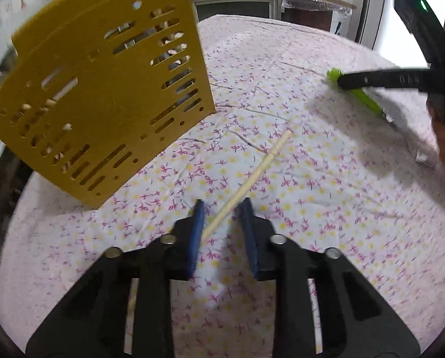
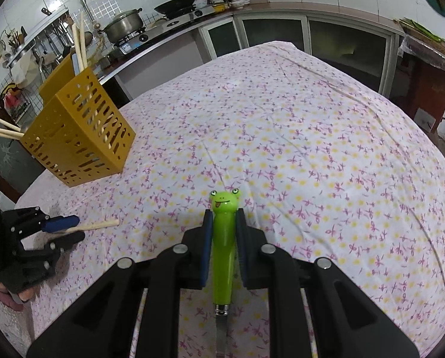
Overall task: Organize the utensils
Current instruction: 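Position the open left tool over the wooden chopstick on the cloth, then close the left tool on the wooden chopstick, then lift the chopstick and frog fork upright and carry both toward the yellow holder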
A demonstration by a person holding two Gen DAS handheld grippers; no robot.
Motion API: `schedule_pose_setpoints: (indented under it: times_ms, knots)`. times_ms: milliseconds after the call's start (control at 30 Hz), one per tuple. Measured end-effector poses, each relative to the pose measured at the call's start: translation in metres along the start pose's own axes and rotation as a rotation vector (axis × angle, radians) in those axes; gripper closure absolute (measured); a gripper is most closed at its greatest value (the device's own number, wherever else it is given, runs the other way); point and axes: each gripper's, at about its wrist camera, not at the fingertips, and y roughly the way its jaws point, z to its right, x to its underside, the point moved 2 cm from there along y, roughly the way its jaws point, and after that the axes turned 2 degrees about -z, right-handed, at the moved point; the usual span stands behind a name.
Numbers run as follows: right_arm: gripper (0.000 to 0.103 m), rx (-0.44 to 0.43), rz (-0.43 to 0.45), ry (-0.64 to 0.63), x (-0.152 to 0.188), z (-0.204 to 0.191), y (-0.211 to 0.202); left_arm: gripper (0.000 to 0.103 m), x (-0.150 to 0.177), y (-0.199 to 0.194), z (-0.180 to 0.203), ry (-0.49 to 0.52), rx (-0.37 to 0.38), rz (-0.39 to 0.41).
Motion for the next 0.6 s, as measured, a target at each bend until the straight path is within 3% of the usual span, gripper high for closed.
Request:
schedule_pose_setpoints:
  times_ms: [167,300,600]
  knots:
    - [0.087,0.006,-0.001,-0.022,0.001,-0.007,-0.006,0.086,0.002,-0.001,0.002,-0.034,-0.032,-0.030]
    - [0.087,0.000,-0.001,-0.047,0.007,-0.016,-0.015,0.090,0.009,-0.005,0.001,-0.117,-0.071,-0.055]
    - [0.087,-0.046,0.004,-0.113,0.025,-0.043,-0.033,0.099,0.067,-0.041,0.009,-0.349,-0.152,-0.141]
